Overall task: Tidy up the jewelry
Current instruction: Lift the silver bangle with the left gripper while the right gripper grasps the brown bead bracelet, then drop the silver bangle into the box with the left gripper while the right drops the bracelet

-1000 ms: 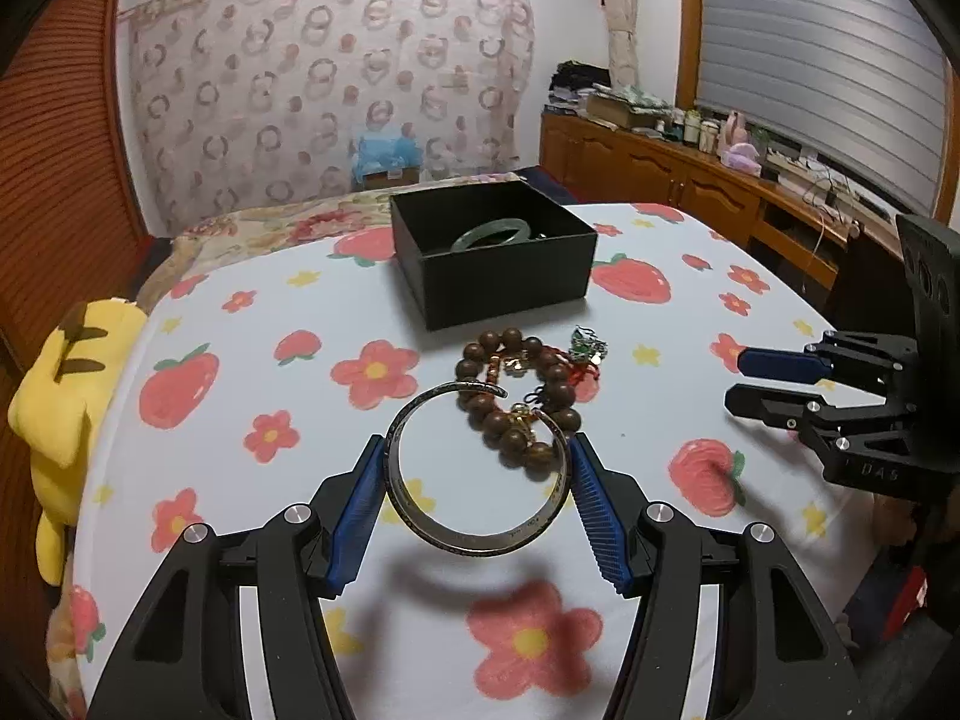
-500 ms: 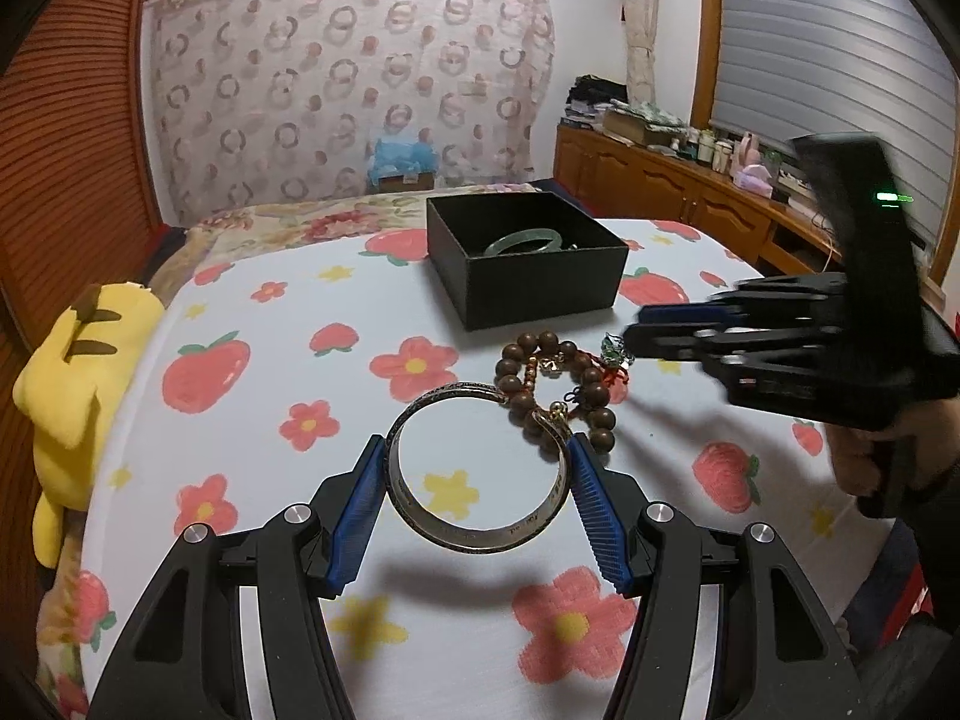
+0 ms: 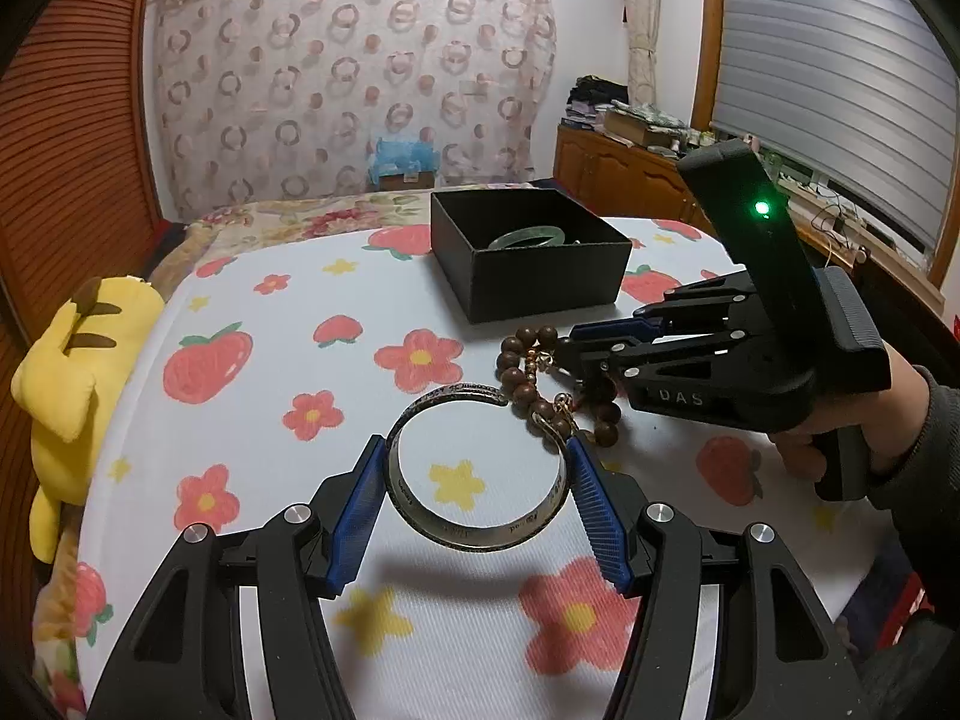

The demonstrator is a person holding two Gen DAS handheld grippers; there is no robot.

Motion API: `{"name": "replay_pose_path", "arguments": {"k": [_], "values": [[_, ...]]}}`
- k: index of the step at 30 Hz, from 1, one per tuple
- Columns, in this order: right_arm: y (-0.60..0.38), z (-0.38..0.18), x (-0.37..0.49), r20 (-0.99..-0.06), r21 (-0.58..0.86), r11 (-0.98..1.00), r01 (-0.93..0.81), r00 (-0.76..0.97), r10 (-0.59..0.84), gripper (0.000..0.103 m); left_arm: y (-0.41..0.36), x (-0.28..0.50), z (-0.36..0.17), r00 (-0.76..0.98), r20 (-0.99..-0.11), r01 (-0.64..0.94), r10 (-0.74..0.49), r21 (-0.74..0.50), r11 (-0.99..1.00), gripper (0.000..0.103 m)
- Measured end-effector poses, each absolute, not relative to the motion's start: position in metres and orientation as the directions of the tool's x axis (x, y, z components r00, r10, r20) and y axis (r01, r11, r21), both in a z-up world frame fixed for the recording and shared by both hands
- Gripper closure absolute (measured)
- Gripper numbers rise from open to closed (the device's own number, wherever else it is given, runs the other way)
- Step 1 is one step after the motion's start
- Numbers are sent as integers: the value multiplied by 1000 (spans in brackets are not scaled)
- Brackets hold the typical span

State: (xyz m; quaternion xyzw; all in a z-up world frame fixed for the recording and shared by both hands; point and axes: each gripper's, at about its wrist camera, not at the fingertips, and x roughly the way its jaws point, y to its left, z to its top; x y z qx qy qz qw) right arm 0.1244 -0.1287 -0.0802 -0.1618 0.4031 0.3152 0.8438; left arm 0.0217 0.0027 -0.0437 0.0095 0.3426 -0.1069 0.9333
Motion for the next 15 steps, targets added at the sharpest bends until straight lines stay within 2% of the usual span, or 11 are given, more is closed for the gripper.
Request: {"name": "replay_pose_path", "arguments": {"k": [15], "values": [[-138,-14,95,-672,-4,705,-709,524,523,90,1,19,-46,745,-640,204,-189,-52,978,45]]}}
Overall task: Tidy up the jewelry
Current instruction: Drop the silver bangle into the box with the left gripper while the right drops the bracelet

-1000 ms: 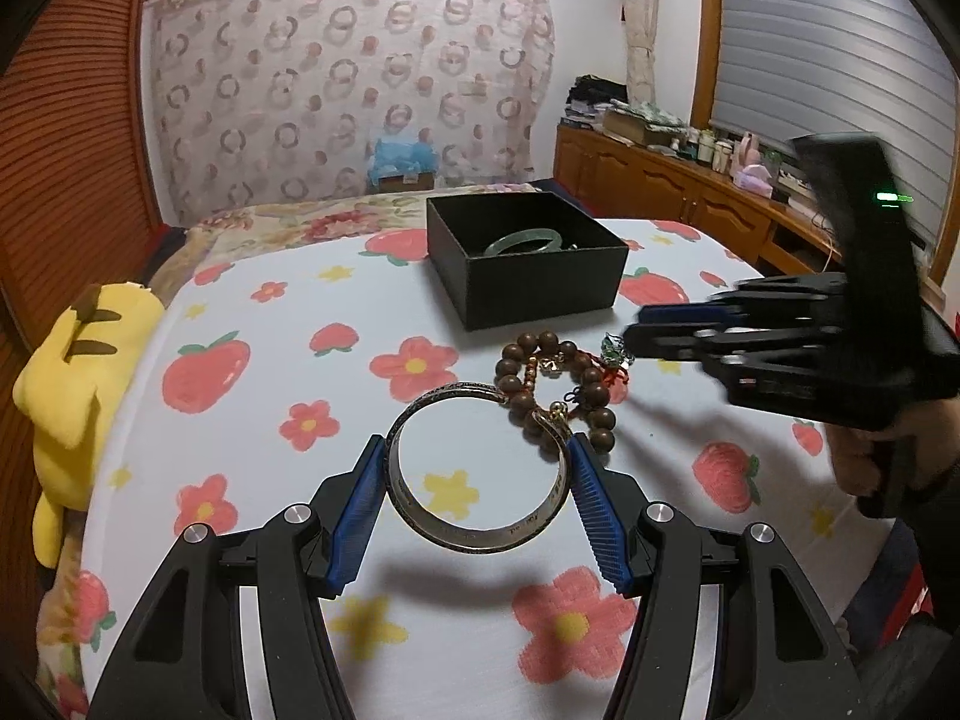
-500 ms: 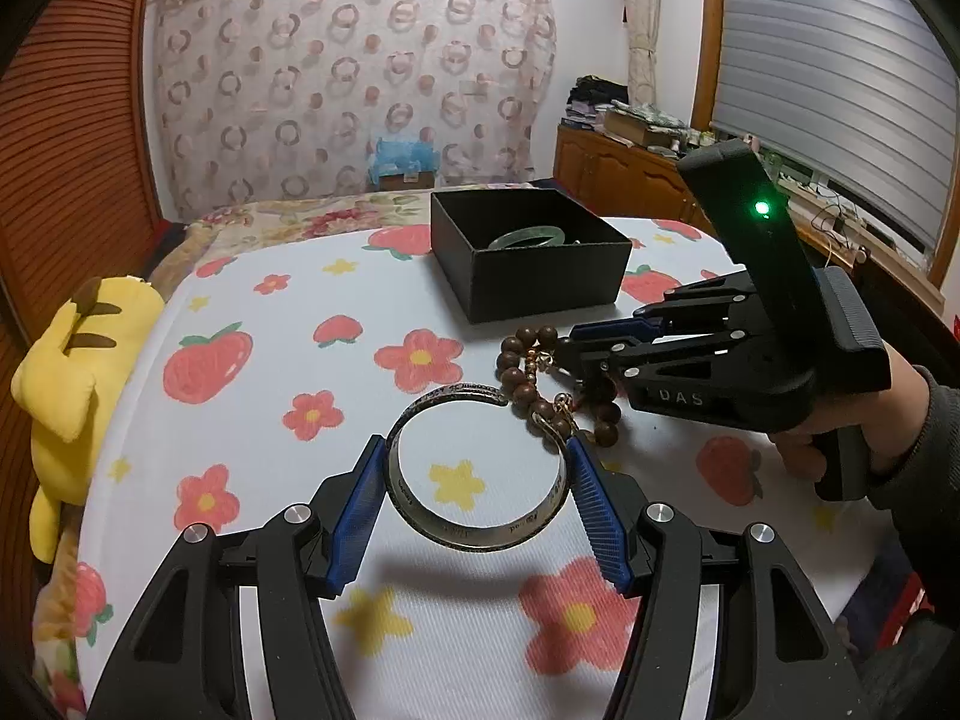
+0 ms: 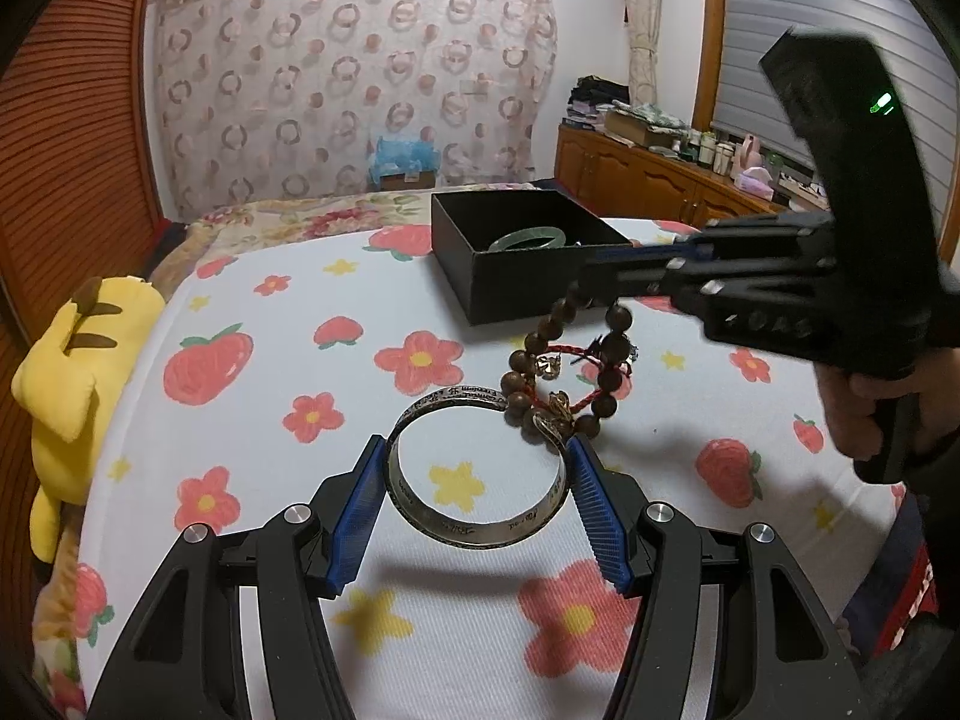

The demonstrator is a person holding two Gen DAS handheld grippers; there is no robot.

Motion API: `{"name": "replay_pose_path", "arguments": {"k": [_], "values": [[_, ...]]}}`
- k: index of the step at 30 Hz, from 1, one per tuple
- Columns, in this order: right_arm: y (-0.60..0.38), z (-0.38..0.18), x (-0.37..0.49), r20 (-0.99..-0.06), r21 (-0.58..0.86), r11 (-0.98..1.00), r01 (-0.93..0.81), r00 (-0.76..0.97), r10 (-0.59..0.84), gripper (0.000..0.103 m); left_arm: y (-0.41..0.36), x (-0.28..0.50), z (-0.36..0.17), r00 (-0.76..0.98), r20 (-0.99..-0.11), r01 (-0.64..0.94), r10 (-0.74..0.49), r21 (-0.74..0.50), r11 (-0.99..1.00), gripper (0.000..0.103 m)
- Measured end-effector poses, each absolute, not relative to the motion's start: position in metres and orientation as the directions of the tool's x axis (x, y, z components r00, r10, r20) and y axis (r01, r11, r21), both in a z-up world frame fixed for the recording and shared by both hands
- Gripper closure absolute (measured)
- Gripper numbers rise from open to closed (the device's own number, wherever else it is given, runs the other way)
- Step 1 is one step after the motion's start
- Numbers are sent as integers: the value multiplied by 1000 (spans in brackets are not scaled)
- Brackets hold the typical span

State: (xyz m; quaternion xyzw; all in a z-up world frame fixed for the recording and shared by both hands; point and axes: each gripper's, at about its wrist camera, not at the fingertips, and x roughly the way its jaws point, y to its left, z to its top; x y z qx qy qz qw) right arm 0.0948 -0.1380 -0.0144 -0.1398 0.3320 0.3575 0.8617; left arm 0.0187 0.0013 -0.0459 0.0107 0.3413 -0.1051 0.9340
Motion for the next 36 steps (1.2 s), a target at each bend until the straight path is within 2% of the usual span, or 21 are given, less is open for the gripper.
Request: {"name": "replay_pose_path", "arguments": {"k": [15,26,36], "values": [[-137,37,87,-603,-38,689,-724,566,561,90,2,32,-37,757,-624,211,-192,-45,977,45],[-149,65,119,-573,-112,739,-665,651,498,90,-8,62,-17,782,-588,243,-208,-21,970,45],[-165,68,173,-570,-112,797,-593,696,437,90,-14,82,-9,787,-582,249,-205,-5,969,45]]}}
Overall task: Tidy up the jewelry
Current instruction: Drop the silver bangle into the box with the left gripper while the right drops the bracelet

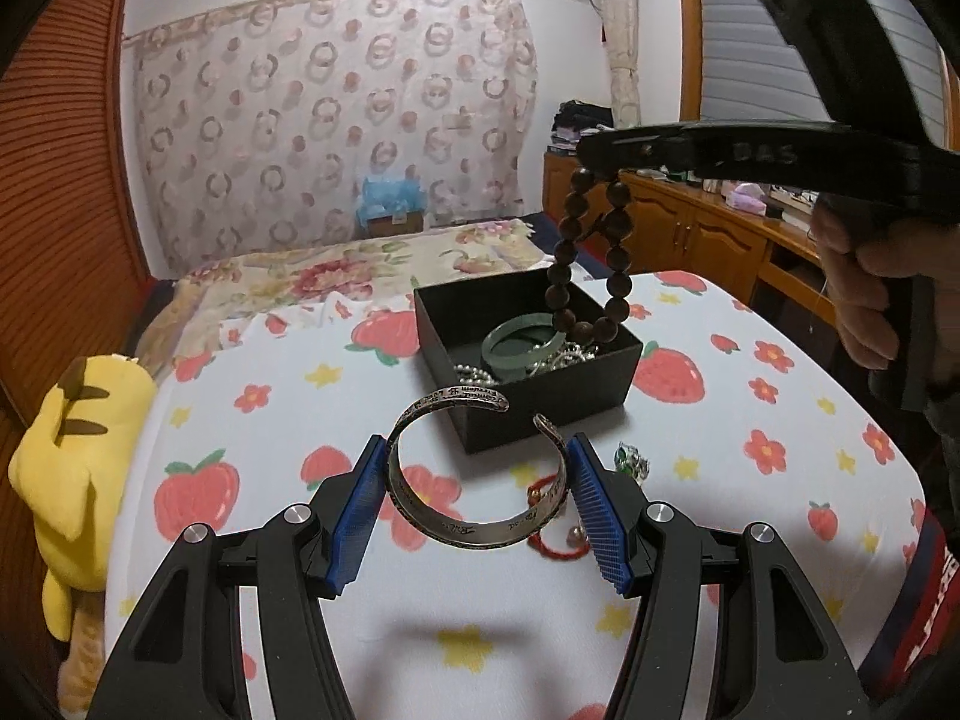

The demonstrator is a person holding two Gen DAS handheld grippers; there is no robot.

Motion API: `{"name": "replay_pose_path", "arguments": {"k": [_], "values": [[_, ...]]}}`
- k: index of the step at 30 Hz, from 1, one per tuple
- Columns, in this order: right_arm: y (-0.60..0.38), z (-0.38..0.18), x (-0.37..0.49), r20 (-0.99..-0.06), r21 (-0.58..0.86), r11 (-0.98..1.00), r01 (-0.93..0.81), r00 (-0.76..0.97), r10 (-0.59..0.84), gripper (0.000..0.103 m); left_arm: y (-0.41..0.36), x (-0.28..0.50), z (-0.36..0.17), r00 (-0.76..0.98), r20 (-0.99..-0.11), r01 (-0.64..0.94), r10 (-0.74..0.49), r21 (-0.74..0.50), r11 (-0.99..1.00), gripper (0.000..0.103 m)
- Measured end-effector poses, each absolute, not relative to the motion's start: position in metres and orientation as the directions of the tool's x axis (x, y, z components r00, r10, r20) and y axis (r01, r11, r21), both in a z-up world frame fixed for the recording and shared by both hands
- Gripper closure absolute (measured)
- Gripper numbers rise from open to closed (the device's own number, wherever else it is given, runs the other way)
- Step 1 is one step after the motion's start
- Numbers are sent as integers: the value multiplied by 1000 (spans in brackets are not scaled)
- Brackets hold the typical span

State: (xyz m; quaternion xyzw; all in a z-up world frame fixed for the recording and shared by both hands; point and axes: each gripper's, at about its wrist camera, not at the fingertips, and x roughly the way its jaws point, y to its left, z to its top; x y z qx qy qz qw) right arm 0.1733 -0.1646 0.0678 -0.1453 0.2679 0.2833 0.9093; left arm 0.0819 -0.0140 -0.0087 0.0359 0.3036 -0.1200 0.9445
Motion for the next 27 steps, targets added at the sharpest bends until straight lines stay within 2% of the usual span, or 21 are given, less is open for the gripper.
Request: {"name": "replay_pose_path", "arguments": {"k": [7,15,27], "values": [[-168,49,192,-595,-97,814,-573,689,414,90,-18,96,-3,785,-583,253,-208,-4,967,45],[-176,29,203,-622,-6,831,-556,653,433,88,-23,110,2,786,-584,253,-205,1,968,45],[-208,17,186,-627,4,844,-537,656,420,84,-43,151,1,772,-608,253,-184,29,967,45]]}}
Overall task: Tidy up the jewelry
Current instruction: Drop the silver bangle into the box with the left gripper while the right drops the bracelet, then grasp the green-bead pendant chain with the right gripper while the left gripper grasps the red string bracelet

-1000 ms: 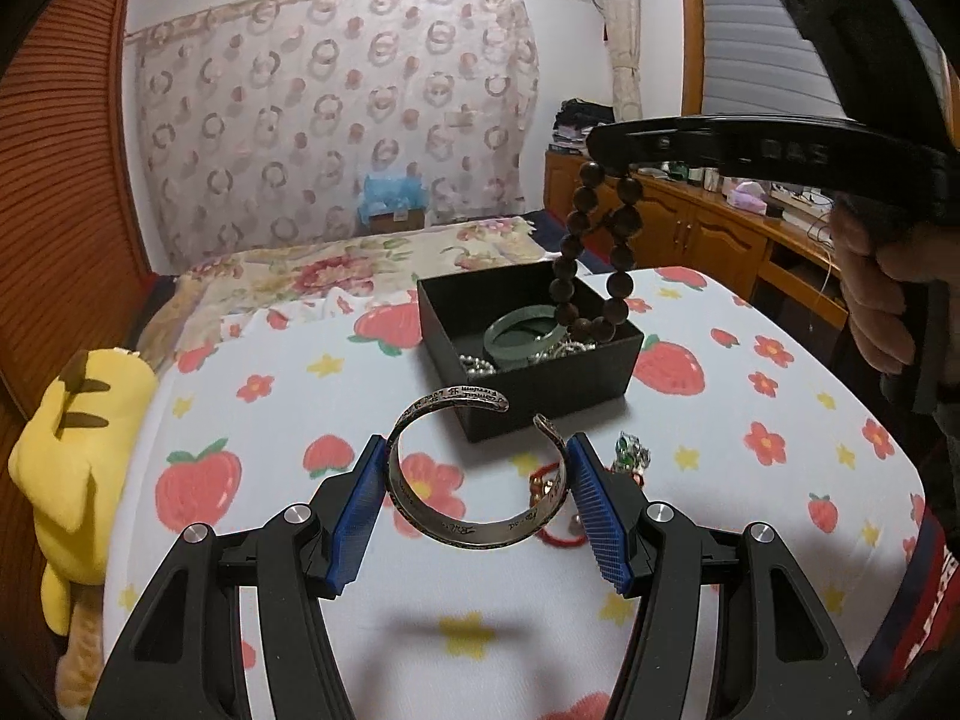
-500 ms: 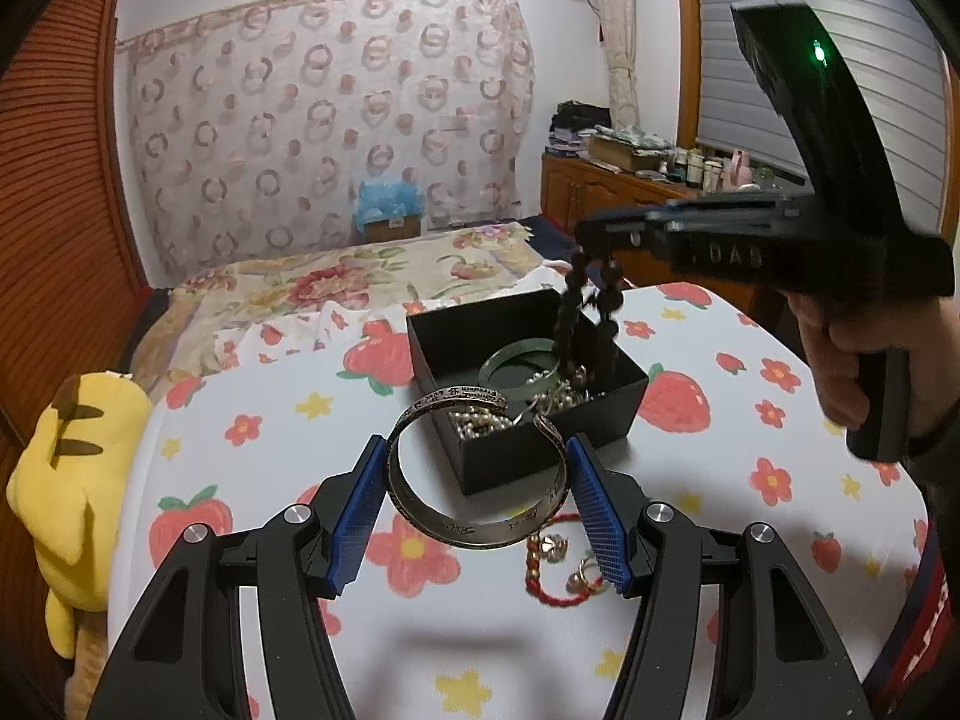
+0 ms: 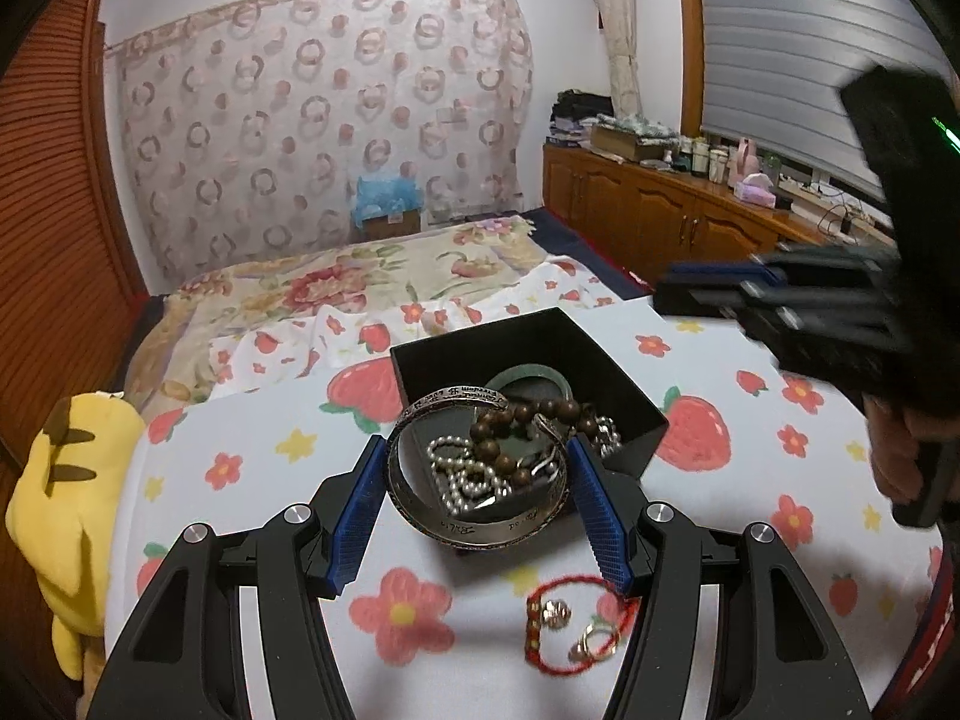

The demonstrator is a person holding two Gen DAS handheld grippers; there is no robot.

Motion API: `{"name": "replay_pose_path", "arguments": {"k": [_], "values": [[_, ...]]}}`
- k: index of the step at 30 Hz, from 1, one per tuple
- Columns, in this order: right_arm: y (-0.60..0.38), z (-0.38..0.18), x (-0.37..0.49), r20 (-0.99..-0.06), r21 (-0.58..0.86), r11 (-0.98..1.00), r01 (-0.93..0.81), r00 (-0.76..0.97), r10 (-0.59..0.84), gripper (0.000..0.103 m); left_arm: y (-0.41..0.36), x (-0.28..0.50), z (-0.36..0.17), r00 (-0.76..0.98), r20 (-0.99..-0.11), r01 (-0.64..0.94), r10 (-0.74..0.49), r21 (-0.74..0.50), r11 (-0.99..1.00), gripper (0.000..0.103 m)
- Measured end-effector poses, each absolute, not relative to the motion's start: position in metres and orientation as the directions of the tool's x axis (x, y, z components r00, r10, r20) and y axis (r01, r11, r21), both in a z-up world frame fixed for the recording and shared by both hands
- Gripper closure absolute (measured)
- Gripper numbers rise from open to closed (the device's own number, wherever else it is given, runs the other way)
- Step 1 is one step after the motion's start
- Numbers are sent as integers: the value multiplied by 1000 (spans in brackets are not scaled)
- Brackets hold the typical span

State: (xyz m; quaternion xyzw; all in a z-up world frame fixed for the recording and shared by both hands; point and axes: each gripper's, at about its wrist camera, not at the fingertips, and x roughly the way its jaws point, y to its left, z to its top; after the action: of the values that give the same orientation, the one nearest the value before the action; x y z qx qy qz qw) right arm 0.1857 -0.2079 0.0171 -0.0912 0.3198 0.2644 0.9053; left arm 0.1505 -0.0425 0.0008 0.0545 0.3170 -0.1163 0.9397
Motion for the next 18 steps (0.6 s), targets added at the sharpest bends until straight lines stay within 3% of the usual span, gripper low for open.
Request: {"name": "replay_pose_path", "arguments": {"k": [18], "values": [[-255,-27,164,-649,67,857,-511,630,427,84,-80,195,-14,751,-645,259,-143,88,962,45]]}}
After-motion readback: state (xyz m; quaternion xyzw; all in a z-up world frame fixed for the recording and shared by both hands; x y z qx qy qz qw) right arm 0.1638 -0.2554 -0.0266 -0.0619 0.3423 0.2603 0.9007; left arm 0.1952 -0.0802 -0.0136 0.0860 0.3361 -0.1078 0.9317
